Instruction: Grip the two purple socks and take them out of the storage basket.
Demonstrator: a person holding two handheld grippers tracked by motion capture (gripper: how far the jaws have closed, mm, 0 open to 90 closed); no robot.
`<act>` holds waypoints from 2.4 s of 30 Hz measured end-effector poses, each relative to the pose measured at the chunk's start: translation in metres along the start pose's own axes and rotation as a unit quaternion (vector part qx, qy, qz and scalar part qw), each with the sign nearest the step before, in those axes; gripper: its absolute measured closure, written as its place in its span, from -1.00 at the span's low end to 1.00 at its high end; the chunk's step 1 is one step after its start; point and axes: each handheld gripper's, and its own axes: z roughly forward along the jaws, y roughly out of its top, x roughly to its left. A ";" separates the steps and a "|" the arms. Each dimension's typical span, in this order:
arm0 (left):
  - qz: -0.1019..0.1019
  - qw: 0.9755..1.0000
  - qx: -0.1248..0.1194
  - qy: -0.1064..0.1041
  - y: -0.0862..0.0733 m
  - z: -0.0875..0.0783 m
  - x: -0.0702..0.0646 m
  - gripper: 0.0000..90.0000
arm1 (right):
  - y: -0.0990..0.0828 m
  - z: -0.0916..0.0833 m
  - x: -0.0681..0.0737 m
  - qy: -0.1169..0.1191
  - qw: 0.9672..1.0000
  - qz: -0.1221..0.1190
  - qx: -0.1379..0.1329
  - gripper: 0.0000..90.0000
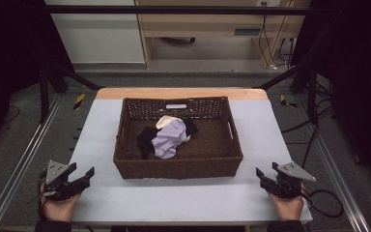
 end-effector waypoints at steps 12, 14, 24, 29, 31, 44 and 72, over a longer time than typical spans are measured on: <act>0.007 0.999 -0.039 -0.021 0.027 -0.013 -0.015 -0.36 | 0.000 0.001 0.000 0.003 1.000 0.001 0.003 -0.24; 0.013 0.999 -0.042 -0.023 0.032 -0.013 -0.018 -0.35 | 0.000 0.001 0.000 0.006 1.000 0.004 0.003 -0.23; 0.031 0.997 -0.067 -0.032 0.057 -0.014 -0.032 -0.27 | 0.001 -0.001 0.000 0.018 1.000 0.007 0.008 0.00; 0.049 0.994 -0.086 -0.038 0.084 -0.009 -0.045 -0.26 | 0.001 -0.001 -0.001 0.021 1.000 0.009 0.009 0.07; 0.056 0.993 -0.091 -0.040 0.094 -0.007 -0.050 -0.26 | 0.001 -0.001 -0.001 0.020 1.000 0.006 0.010 0.09; 0.067 0.989 -0.113 -0.064 0.139 0.008 -0.084 -0.18 | 0.001 -0.001 -0.001 0.019 1.000 0.007 0.010 0.09; 0.091 0.989 -0.071 -0.093 0.166 0.078 -0.132 -0.12 | 0.001 -0.001 -0.002 0.017 1.000 -0.002 0.009 0.11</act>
